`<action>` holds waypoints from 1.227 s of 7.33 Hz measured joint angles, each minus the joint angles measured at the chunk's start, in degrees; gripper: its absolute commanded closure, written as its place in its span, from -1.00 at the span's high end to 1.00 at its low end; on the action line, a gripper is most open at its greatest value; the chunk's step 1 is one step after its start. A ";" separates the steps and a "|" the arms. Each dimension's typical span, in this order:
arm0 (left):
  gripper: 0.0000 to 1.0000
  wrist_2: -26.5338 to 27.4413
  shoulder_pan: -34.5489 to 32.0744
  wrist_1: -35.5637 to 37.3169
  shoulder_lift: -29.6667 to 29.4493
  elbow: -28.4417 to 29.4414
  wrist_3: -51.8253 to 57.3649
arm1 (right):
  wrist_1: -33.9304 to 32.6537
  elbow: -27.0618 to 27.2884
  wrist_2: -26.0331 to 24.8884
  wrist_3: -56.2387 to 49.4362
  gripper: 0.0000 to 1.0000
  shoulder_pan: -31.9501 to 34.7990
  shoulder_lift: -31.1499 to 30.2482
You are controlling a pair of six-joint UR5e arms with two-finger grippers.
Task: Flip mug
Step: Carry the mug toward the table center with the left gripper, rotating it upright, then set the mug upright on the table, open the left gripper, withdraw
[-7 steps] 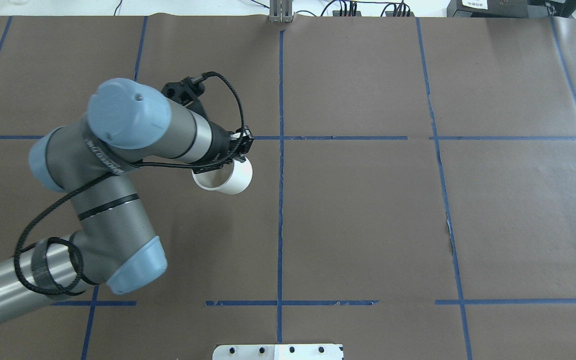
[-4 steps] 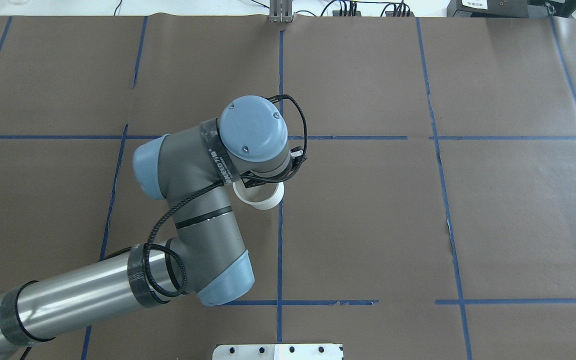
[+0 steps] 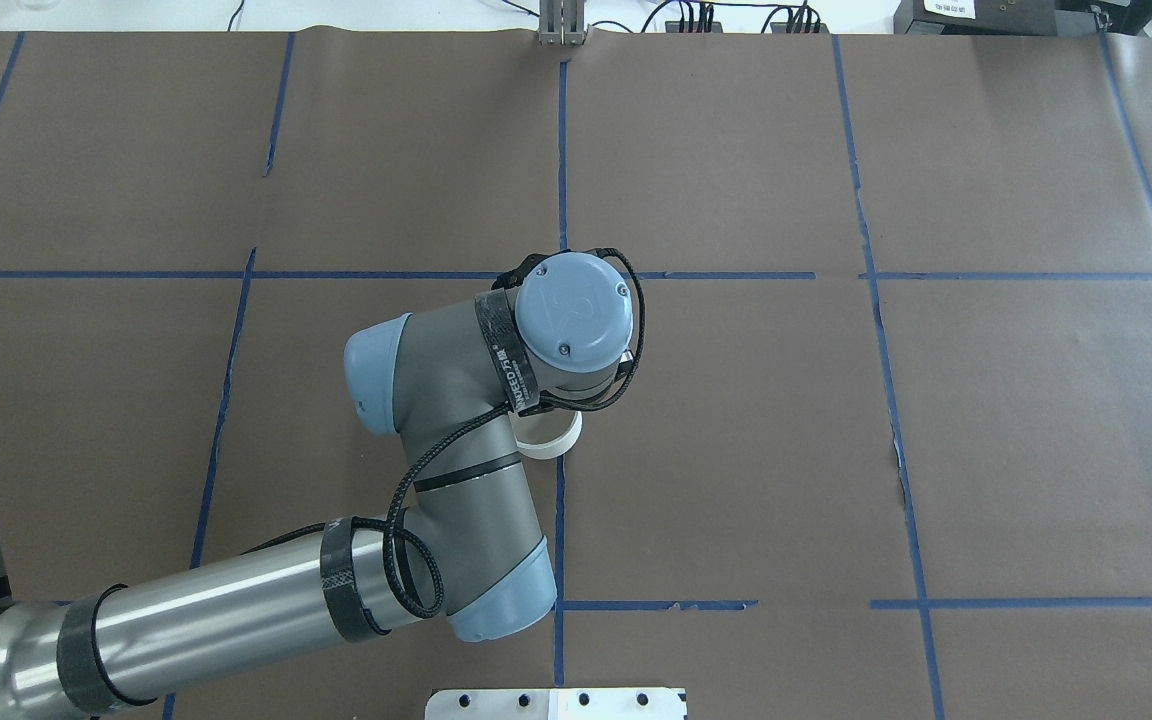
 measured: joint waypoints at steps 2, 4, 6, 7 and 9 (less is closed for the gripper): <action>-1.00 0.01 0.07 -0.07 -0.69 0.69 1.12 | 0.00 0.00 0.00 0.00 1.00 0.00 0.00; -0.63 0.05 0.31 -0.18 -0.82 1.02 1.88 | 0.00 0.00 0.00 0.00 1.00 0.00 0.03; 0.35 0.01 0.53 -0.45 -0.77 1.14 2.00 | 0.00 0.00 0.00 0.00 1.00 0.00 0.02; 0.99 0.35 0.85 -0.57 -0.70 1.15 1.99 | 0.00 0.00 0.00 0.00 1.00 0.00 0.00; 1.00 1.21 1.40 -0.65 -0.58 0.48 2.43 | 0.00 0.00 0.00 0.00 1.00 0.00 0.00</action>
